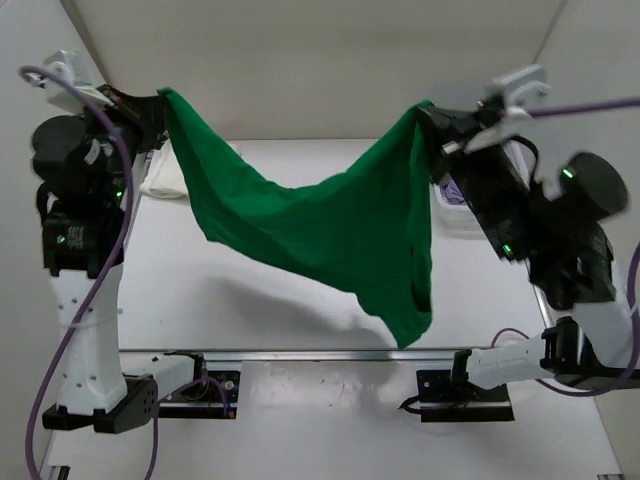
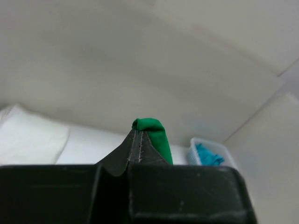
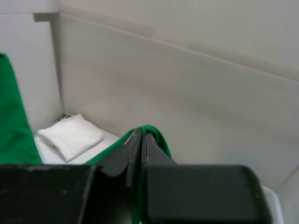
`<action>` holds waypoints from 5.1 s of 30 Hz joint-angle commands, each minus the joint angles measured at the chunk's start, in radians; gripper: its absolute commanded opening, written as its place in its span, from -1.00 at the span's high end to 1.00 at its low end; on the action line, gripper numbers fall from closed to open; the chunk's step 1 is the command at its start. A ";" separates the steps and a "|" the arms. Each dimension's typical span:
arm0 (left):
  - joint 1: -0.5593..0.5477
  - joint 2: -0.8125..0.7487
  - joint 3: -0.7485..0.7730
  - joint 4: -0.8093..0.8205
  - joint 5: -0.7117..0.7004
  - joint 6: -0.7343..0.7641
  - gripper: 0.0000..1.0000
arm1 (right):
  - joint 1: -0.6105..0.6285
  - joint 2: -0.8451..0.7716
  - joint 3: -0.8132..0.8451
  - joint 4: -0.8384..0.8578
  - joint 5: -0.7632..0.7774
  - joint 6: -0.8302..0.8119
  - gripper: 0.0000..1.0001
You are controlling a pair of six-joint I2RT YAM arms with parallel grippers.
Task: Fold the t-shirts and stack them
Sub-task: Flatten out the tshirt
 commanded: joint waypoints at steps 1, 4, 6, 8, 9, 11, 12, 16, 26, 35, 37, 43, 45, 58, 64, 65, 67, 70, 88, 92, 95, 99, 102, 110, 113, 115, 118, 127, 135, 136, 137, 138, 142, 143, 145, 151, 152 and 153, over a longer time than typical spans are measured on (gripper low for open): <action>0.033 0.051 -0.185 -0.043 0.039 -0.006 1.00 | -0.457 0.062 0.070 -0.202 -0.386 0.228 1.00; 0.025 0.042 -0.392 0.048 0.008 -0.012 1.00 | -1.047 0.082 -0.186 -0.120 -0.999 0.552 1.00; 0.024 0.037 -0.498 0.114 0.013 -0.027 1.00 | -1.072 0.061 -0.434 0.033 -0.968 0.567 1.00; 0.010 0.069 -0.572 0.145 -0.053 -0.024 1.00 | -1.223 0.123 -0.578 0.135 -1.128 0.643 1.00; -0.002 0.127 -0.629 0.172 -0.055 -0.030 1.00 | -1.280 0.203 -0.608 0.168 -1.233 0.686 1.00; -0.040 0.193 -0.680 0.241 -0.100 -0.042 1.00 | -1.301 0.324 -0.591 0.194 -1.190 0.710 1.00; -0.050 0.256 -0.687 0.273 -0.117 -0.035 1.00 | -1.295 0.422 -0.548 0.192 -1.196 0.701 0.99; -0.105 0.449 -0.590 0.310 -0.200 -0.010 1.00 | -1.257 0.666 -0.393 0.099 -1.090 0.612 1.00; -0.114 0.793 -0.012 0.163 -0.243 0.040 0.88 | -1.232 1.023 0.202 -0.095 -1.110 0.606 0.84; -0.122 0.746 0.039 0.009 -0.177 0.079 -0.90 | -1.240 0.950 0.355 -0.215 -1.120 0.618 -0.45; -0.145 0.559 -0.291 0.228 -0.164 0.073 -0.55 | -1.171 0.918 0.400 -0.333 -1.017 0.548 0.30; -0.100 0.068 -1.050 0.387 -0.062 -0.033 0.81 | -0.840 0.828 0.325 -0.609 -0.577 0.532 0.99; -0.108 0.014 -1.126 0.364 -0.062 -0.030 0.75 | -0.755 0.720 0.215 -0.592 -0.529 0.553 0.99; -0.063 0.092 -1.381 0.582 0.001 -0.201 -0.30 | -0.594 -0.085 -1.025 -0.162 -0.611 0.714 0.56; -0.106 0.203 -1.341 0.657 -0.006 -0.217 0.27 | -0.502 -0.240 -1.364 -0.113 -0.677 0.884 0.23; -0.116 0.204 -1.330 0.651 -0.034 -0.219 0.52 | -0.474 -0.261 -1.416 -0.110 -0.676 0.898 0.23; -0.119 0.194 -1.292 0.611 -0.039 -0.195 0.84 | -0.434 -0.280 -1.497 -0.078 -0.694 0.938 0.22; -0.166 0.151 -1.182 0.440 -0.129 -0.112 1.00 | -0.414 -0.306 -1.572 -0.047 -0.694 0.983 0.23; -0.169 0.089 -1.149 0.312 -0.069 -0.026 0.37 | -0.462 -0.337 -1.603 0.044 -0.806 0.963 0.20; -0.206 0.075 -1.204 0.506 -0.024 -0.162 0.79 | -0.459 -0.330 -1.611 0.050 -0.808 0.963 0.60; -0.223 0.104 -1.212 0.638 -0.041 -0.259 0.58 | -0.459 -0.321 -1.602 0.044 -0.794 0.963 1.00; -0.264 0.251 -1.134 0.675 -0.030 -0.300 -0.14 | -0.462 -0.312 -1.599 0.047 -0.799 0.963 0.92; -0.295 0.353 -1.059 0.691 -0.056 -0.338 -0.15 | -0.454 -0.307 -1.591 0.054 -0.797 0.960 0.76; -0.289 0.468 -1.030 0.748 -0.061 -0.440 -0.08 | -0.436 -0.307 -1.585 0.058 -0.788 0.968 0.63; -0.291 0.490 -1.034 0.752 -0.099 -0.461 -0.08 | -0.430 -0.306 -1.591 0.062 -0.780 0.962 0.63; -0.289 0.514 -1.031 0.763 -0.095 -0.474 -0.08 | -0.439 -0.312 -1.591 0.062 -0.786 0.963 0.63; -0.286 0.565 -0.987 0.751 -0.091 -0.484 -0.07 | -0.447 -0.324 -1.593 0.054 -0.789 0.962 0.63; -0.281 0.624 -0.971 0.771 -0.114 -0.507 0.30 | -0.466 -0.372 -1.599 0.015 -0.785 0.969 0.56; -0.284 0.609 -0.968 0.806 -0.127 -0.515 0.63 | -0.440 -0.381 -1.634 0.004 -0.774 1.017 0.40; -0.281 0.599 -0.968 0.806 -0.122 -0.514 0.69 | -0.436 -0.380 -1.651 -0.001 -0.768 1.024 0.37; -0.281 0.589 -0.970 0.801 -0.122 -0.512 0.74 | -0.437 -0.383 -1.657 -0.005 -0.763 1.030 0.33; -0.275 0.583 -0.970 0.806 -0.122 -0.509 0.85 | -0.436 -0.384 -1.660 -0.015 -0.766 1.041 0.28; -0.278 0.502 -0.994 0.806 -0.090 -0.472 1.00 | -0.390 -0.378 -1.675 -0.019 -0.774 1.060 0.29; -0.280 0.474 -0.996 0.792 -0.091 -0.446 1.00 | -0.369 -0.364 -1.663 -0.036 -0.771 1.063 0.30; -0.277 0.430 -0.996 0.765 -0.076 -0.414 1.00 | -0.327 -0.341 -1.643 -0.079 -0.744 1.080 0.30; -0.263 0.284 -1.045 0.694 -0.055 -0.333 1.00 | -0.203 -0.292 -1.591 -0.137 -0.676 1.116 0.21; -0.261 0.260 -1.066 0.695 -0.055 -0.325 1.00 | -0.197 -0.278 -1.582 -0.142 -0.676 1.118 0.21; -0.260 0.246 -1.080 0.692 -0.055 -0.322 1.00 | -0.184 -0.262 -1.574 -0.143 -0.667 1.130 0.20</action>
